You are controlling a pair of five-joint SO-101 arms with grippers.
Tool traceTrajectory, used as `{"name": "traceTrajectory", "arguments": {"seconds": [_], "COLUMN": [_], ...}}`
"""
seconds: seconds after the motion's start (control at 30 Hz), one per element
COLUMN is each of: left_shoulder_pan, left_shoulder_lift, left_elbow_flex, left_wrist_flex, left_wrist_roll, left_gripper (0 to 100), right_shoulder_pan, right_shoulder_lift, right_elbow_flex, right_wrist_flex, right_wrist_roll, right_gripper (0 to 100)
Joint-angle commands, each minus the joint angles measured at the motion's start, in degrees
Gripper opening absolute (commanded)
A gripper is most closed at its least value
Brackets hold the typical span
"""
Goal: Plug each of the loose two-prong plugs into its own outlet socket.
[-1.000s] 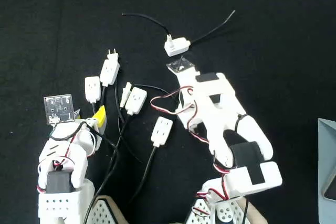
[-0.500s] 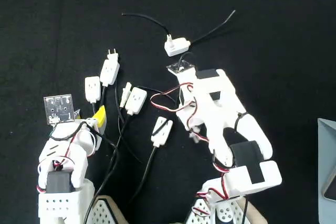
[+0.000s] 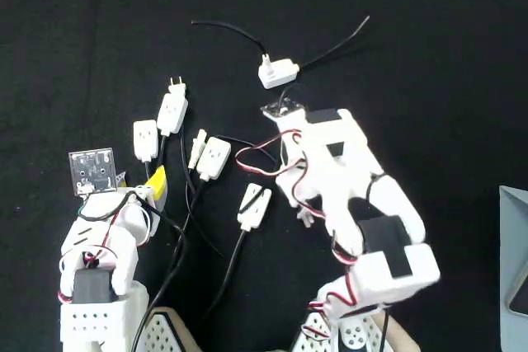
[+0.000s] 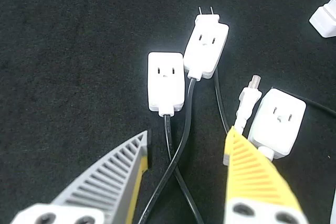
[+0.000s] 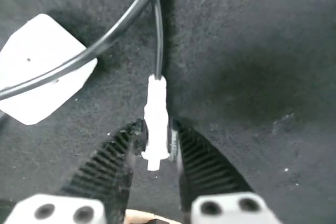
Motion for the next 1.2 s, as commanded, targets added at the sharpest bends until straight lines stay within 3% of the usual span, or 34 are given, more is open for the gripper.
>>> {"name": "traceTrajectory", "arguments": {"seconds": [0.0,0.13,0.53,1.17], "left_shoulder_pan": [-0.31,-0.31,-0.31,-0.31], "left_shoulder_lift": [-0.09,-0.09,-0.09,-0.09], "left_elbow_flex": [-0.66,-0.66,-0.66,-0.66], "left_wrist_flex": [-1.32,-1.32,-1.32,-1.32], "left_wrist_roll": [-0.44,-0.44,-0.44,-0.44], "left_gripper": [23,23,23,23], "right_shoulder_pan": [-0.79,-0.53,-0.7,-0.7], "right_shoulder_lift": [2.59,3.3,0.75,0.92], "right_elbow_flex": [-2.59,-4.97,-5.14,-5.49], "right_wrist_flex": [0.26,0.62,2.9,3.43], "right_wrist_roll": [0.26,0.26,0.18,-1.49], "right_gripper": [6.1,1.1,7.0,7.4]}}
